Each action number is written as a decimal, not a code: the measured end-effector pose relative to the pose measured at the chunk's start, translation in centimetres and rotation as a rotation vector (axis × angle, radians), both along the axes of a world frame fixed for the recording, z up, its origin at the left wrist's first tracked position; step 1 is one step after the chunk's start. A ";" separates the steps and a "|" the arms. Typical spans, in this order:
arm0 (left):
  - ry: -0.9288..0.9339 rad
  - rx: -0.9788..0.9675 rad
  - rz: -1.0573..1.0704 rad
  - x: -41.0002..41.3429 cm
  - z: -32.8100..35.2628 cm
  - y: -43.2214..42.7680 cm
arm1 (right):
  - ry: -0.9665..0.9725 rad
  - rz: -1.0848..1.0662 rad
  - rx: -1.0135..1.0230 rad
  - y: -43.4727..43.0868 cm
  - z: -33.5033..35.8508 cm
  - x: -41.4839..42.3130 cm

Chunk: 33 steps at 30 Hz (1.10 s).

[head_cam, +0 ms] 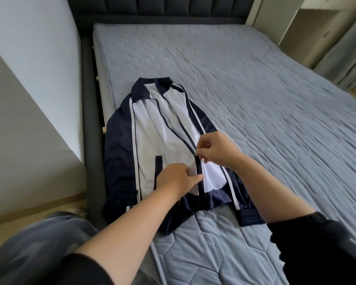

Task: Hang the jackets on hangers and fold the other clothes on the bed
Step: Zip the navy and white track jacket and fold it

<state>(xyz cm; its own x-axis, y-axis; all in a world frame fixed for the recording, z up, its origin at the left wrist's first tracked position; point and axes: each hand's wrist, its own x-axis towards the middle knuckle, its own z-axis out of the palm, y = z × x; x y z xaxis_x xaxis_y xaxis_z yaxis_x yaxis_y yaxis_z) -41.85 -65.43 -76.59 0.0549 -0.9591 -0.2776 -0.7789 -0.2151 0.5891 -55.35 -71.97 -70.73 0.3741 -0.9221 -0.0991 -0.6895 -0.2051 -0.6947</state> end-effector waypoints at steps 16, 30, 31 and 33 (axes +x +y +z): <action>0.222 0.251 -0.213 2.0 1.0 -4.8 | -0.045 -0.061 0.005 -9.0 2.5 5.9; 0.014 0.362 -0.244 3.9 1.2 -8.8 | -0.143 -0.299 -0.211 -13.5 4.5 7.3; -0.047 0.404 -0.262 4.5 0.6 -8.3 | -0.198 -0.319 -0.209 -13.8 4.9 7.7; -0.157 0.433 -0.262 5.9 -0.2 -7.8 | -0.272 -0.280 -0.191 -13.6 5.5 8.8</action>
<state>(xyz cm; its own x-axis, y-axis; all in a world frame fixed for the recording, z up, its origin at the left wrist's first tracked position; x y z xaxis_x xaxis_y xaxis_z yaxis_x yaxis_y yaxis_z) -35.90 -73.21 -76.74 -0.0984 -0.7459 -0.6588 -0.9110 -0.1989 0.3613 -46.53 -85.55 -65.22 0.0963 -0.9838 0.1512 -0.5337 -0.1793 -0.8264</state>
